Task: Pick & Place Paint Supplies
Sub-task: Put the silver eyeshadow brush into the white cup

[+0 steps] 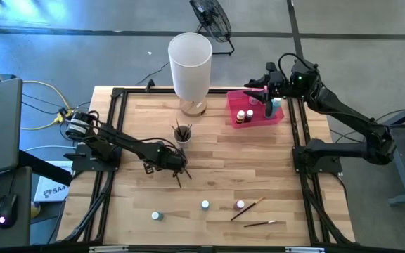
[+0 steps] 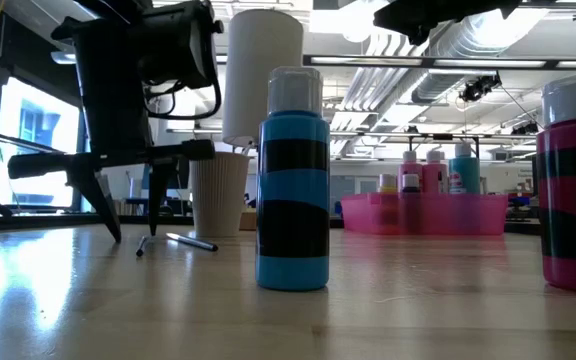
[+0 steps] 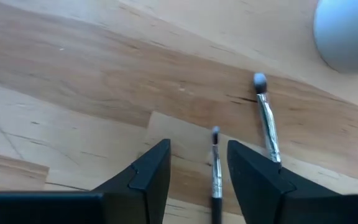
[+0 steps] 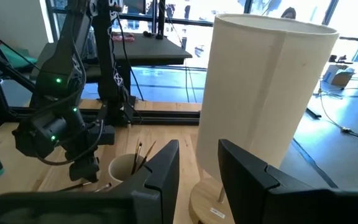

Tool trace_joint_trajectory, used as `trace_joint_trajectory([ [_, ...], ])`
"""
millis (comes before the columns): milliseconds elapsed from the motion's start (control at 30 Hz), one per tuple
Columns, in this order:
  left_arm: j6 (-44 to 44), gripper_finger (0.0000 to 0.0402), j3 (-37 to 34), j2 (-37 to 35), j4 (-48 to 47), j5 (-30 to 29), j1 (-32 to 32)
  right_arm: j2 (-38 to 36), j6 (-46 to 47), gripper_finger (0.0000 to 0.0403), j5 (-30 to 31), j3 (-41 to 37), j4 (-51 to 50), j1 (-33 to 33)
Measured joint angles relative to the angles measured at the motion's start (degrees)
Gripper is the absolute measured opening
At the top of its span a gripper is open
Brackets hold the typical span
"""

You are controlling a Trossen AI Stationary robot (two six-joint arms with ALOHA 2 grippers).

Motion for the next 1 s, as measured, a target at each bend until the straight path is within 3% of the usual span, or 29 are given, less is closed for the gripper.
trace_joint_trajectory([
  [367,0.34,0.0154,2.36,0.73,-0.85,-3.53,0.21,0.0,-0.15,0.0105,1.26,0.0,0.0,0.0],
  [533,7.12,0.015,4.24,1.05,-1.45,-3.11,2.92,0.0,-1.0,0.0105,2.7,0.0,-0.03,0.0],
  [733,11.3,0.0107,5.04,1.04,-6.22,2.73,5.64,0.0,-1.05,0.0105,2.75,-0.01,-0.45,0.0],
  [1000,13.63,0.0063,5.09,1.01,-4.63,2.76,5.61,0.0,-1.46,0.0105,2.73,0.0,-1.58,0.0],
])
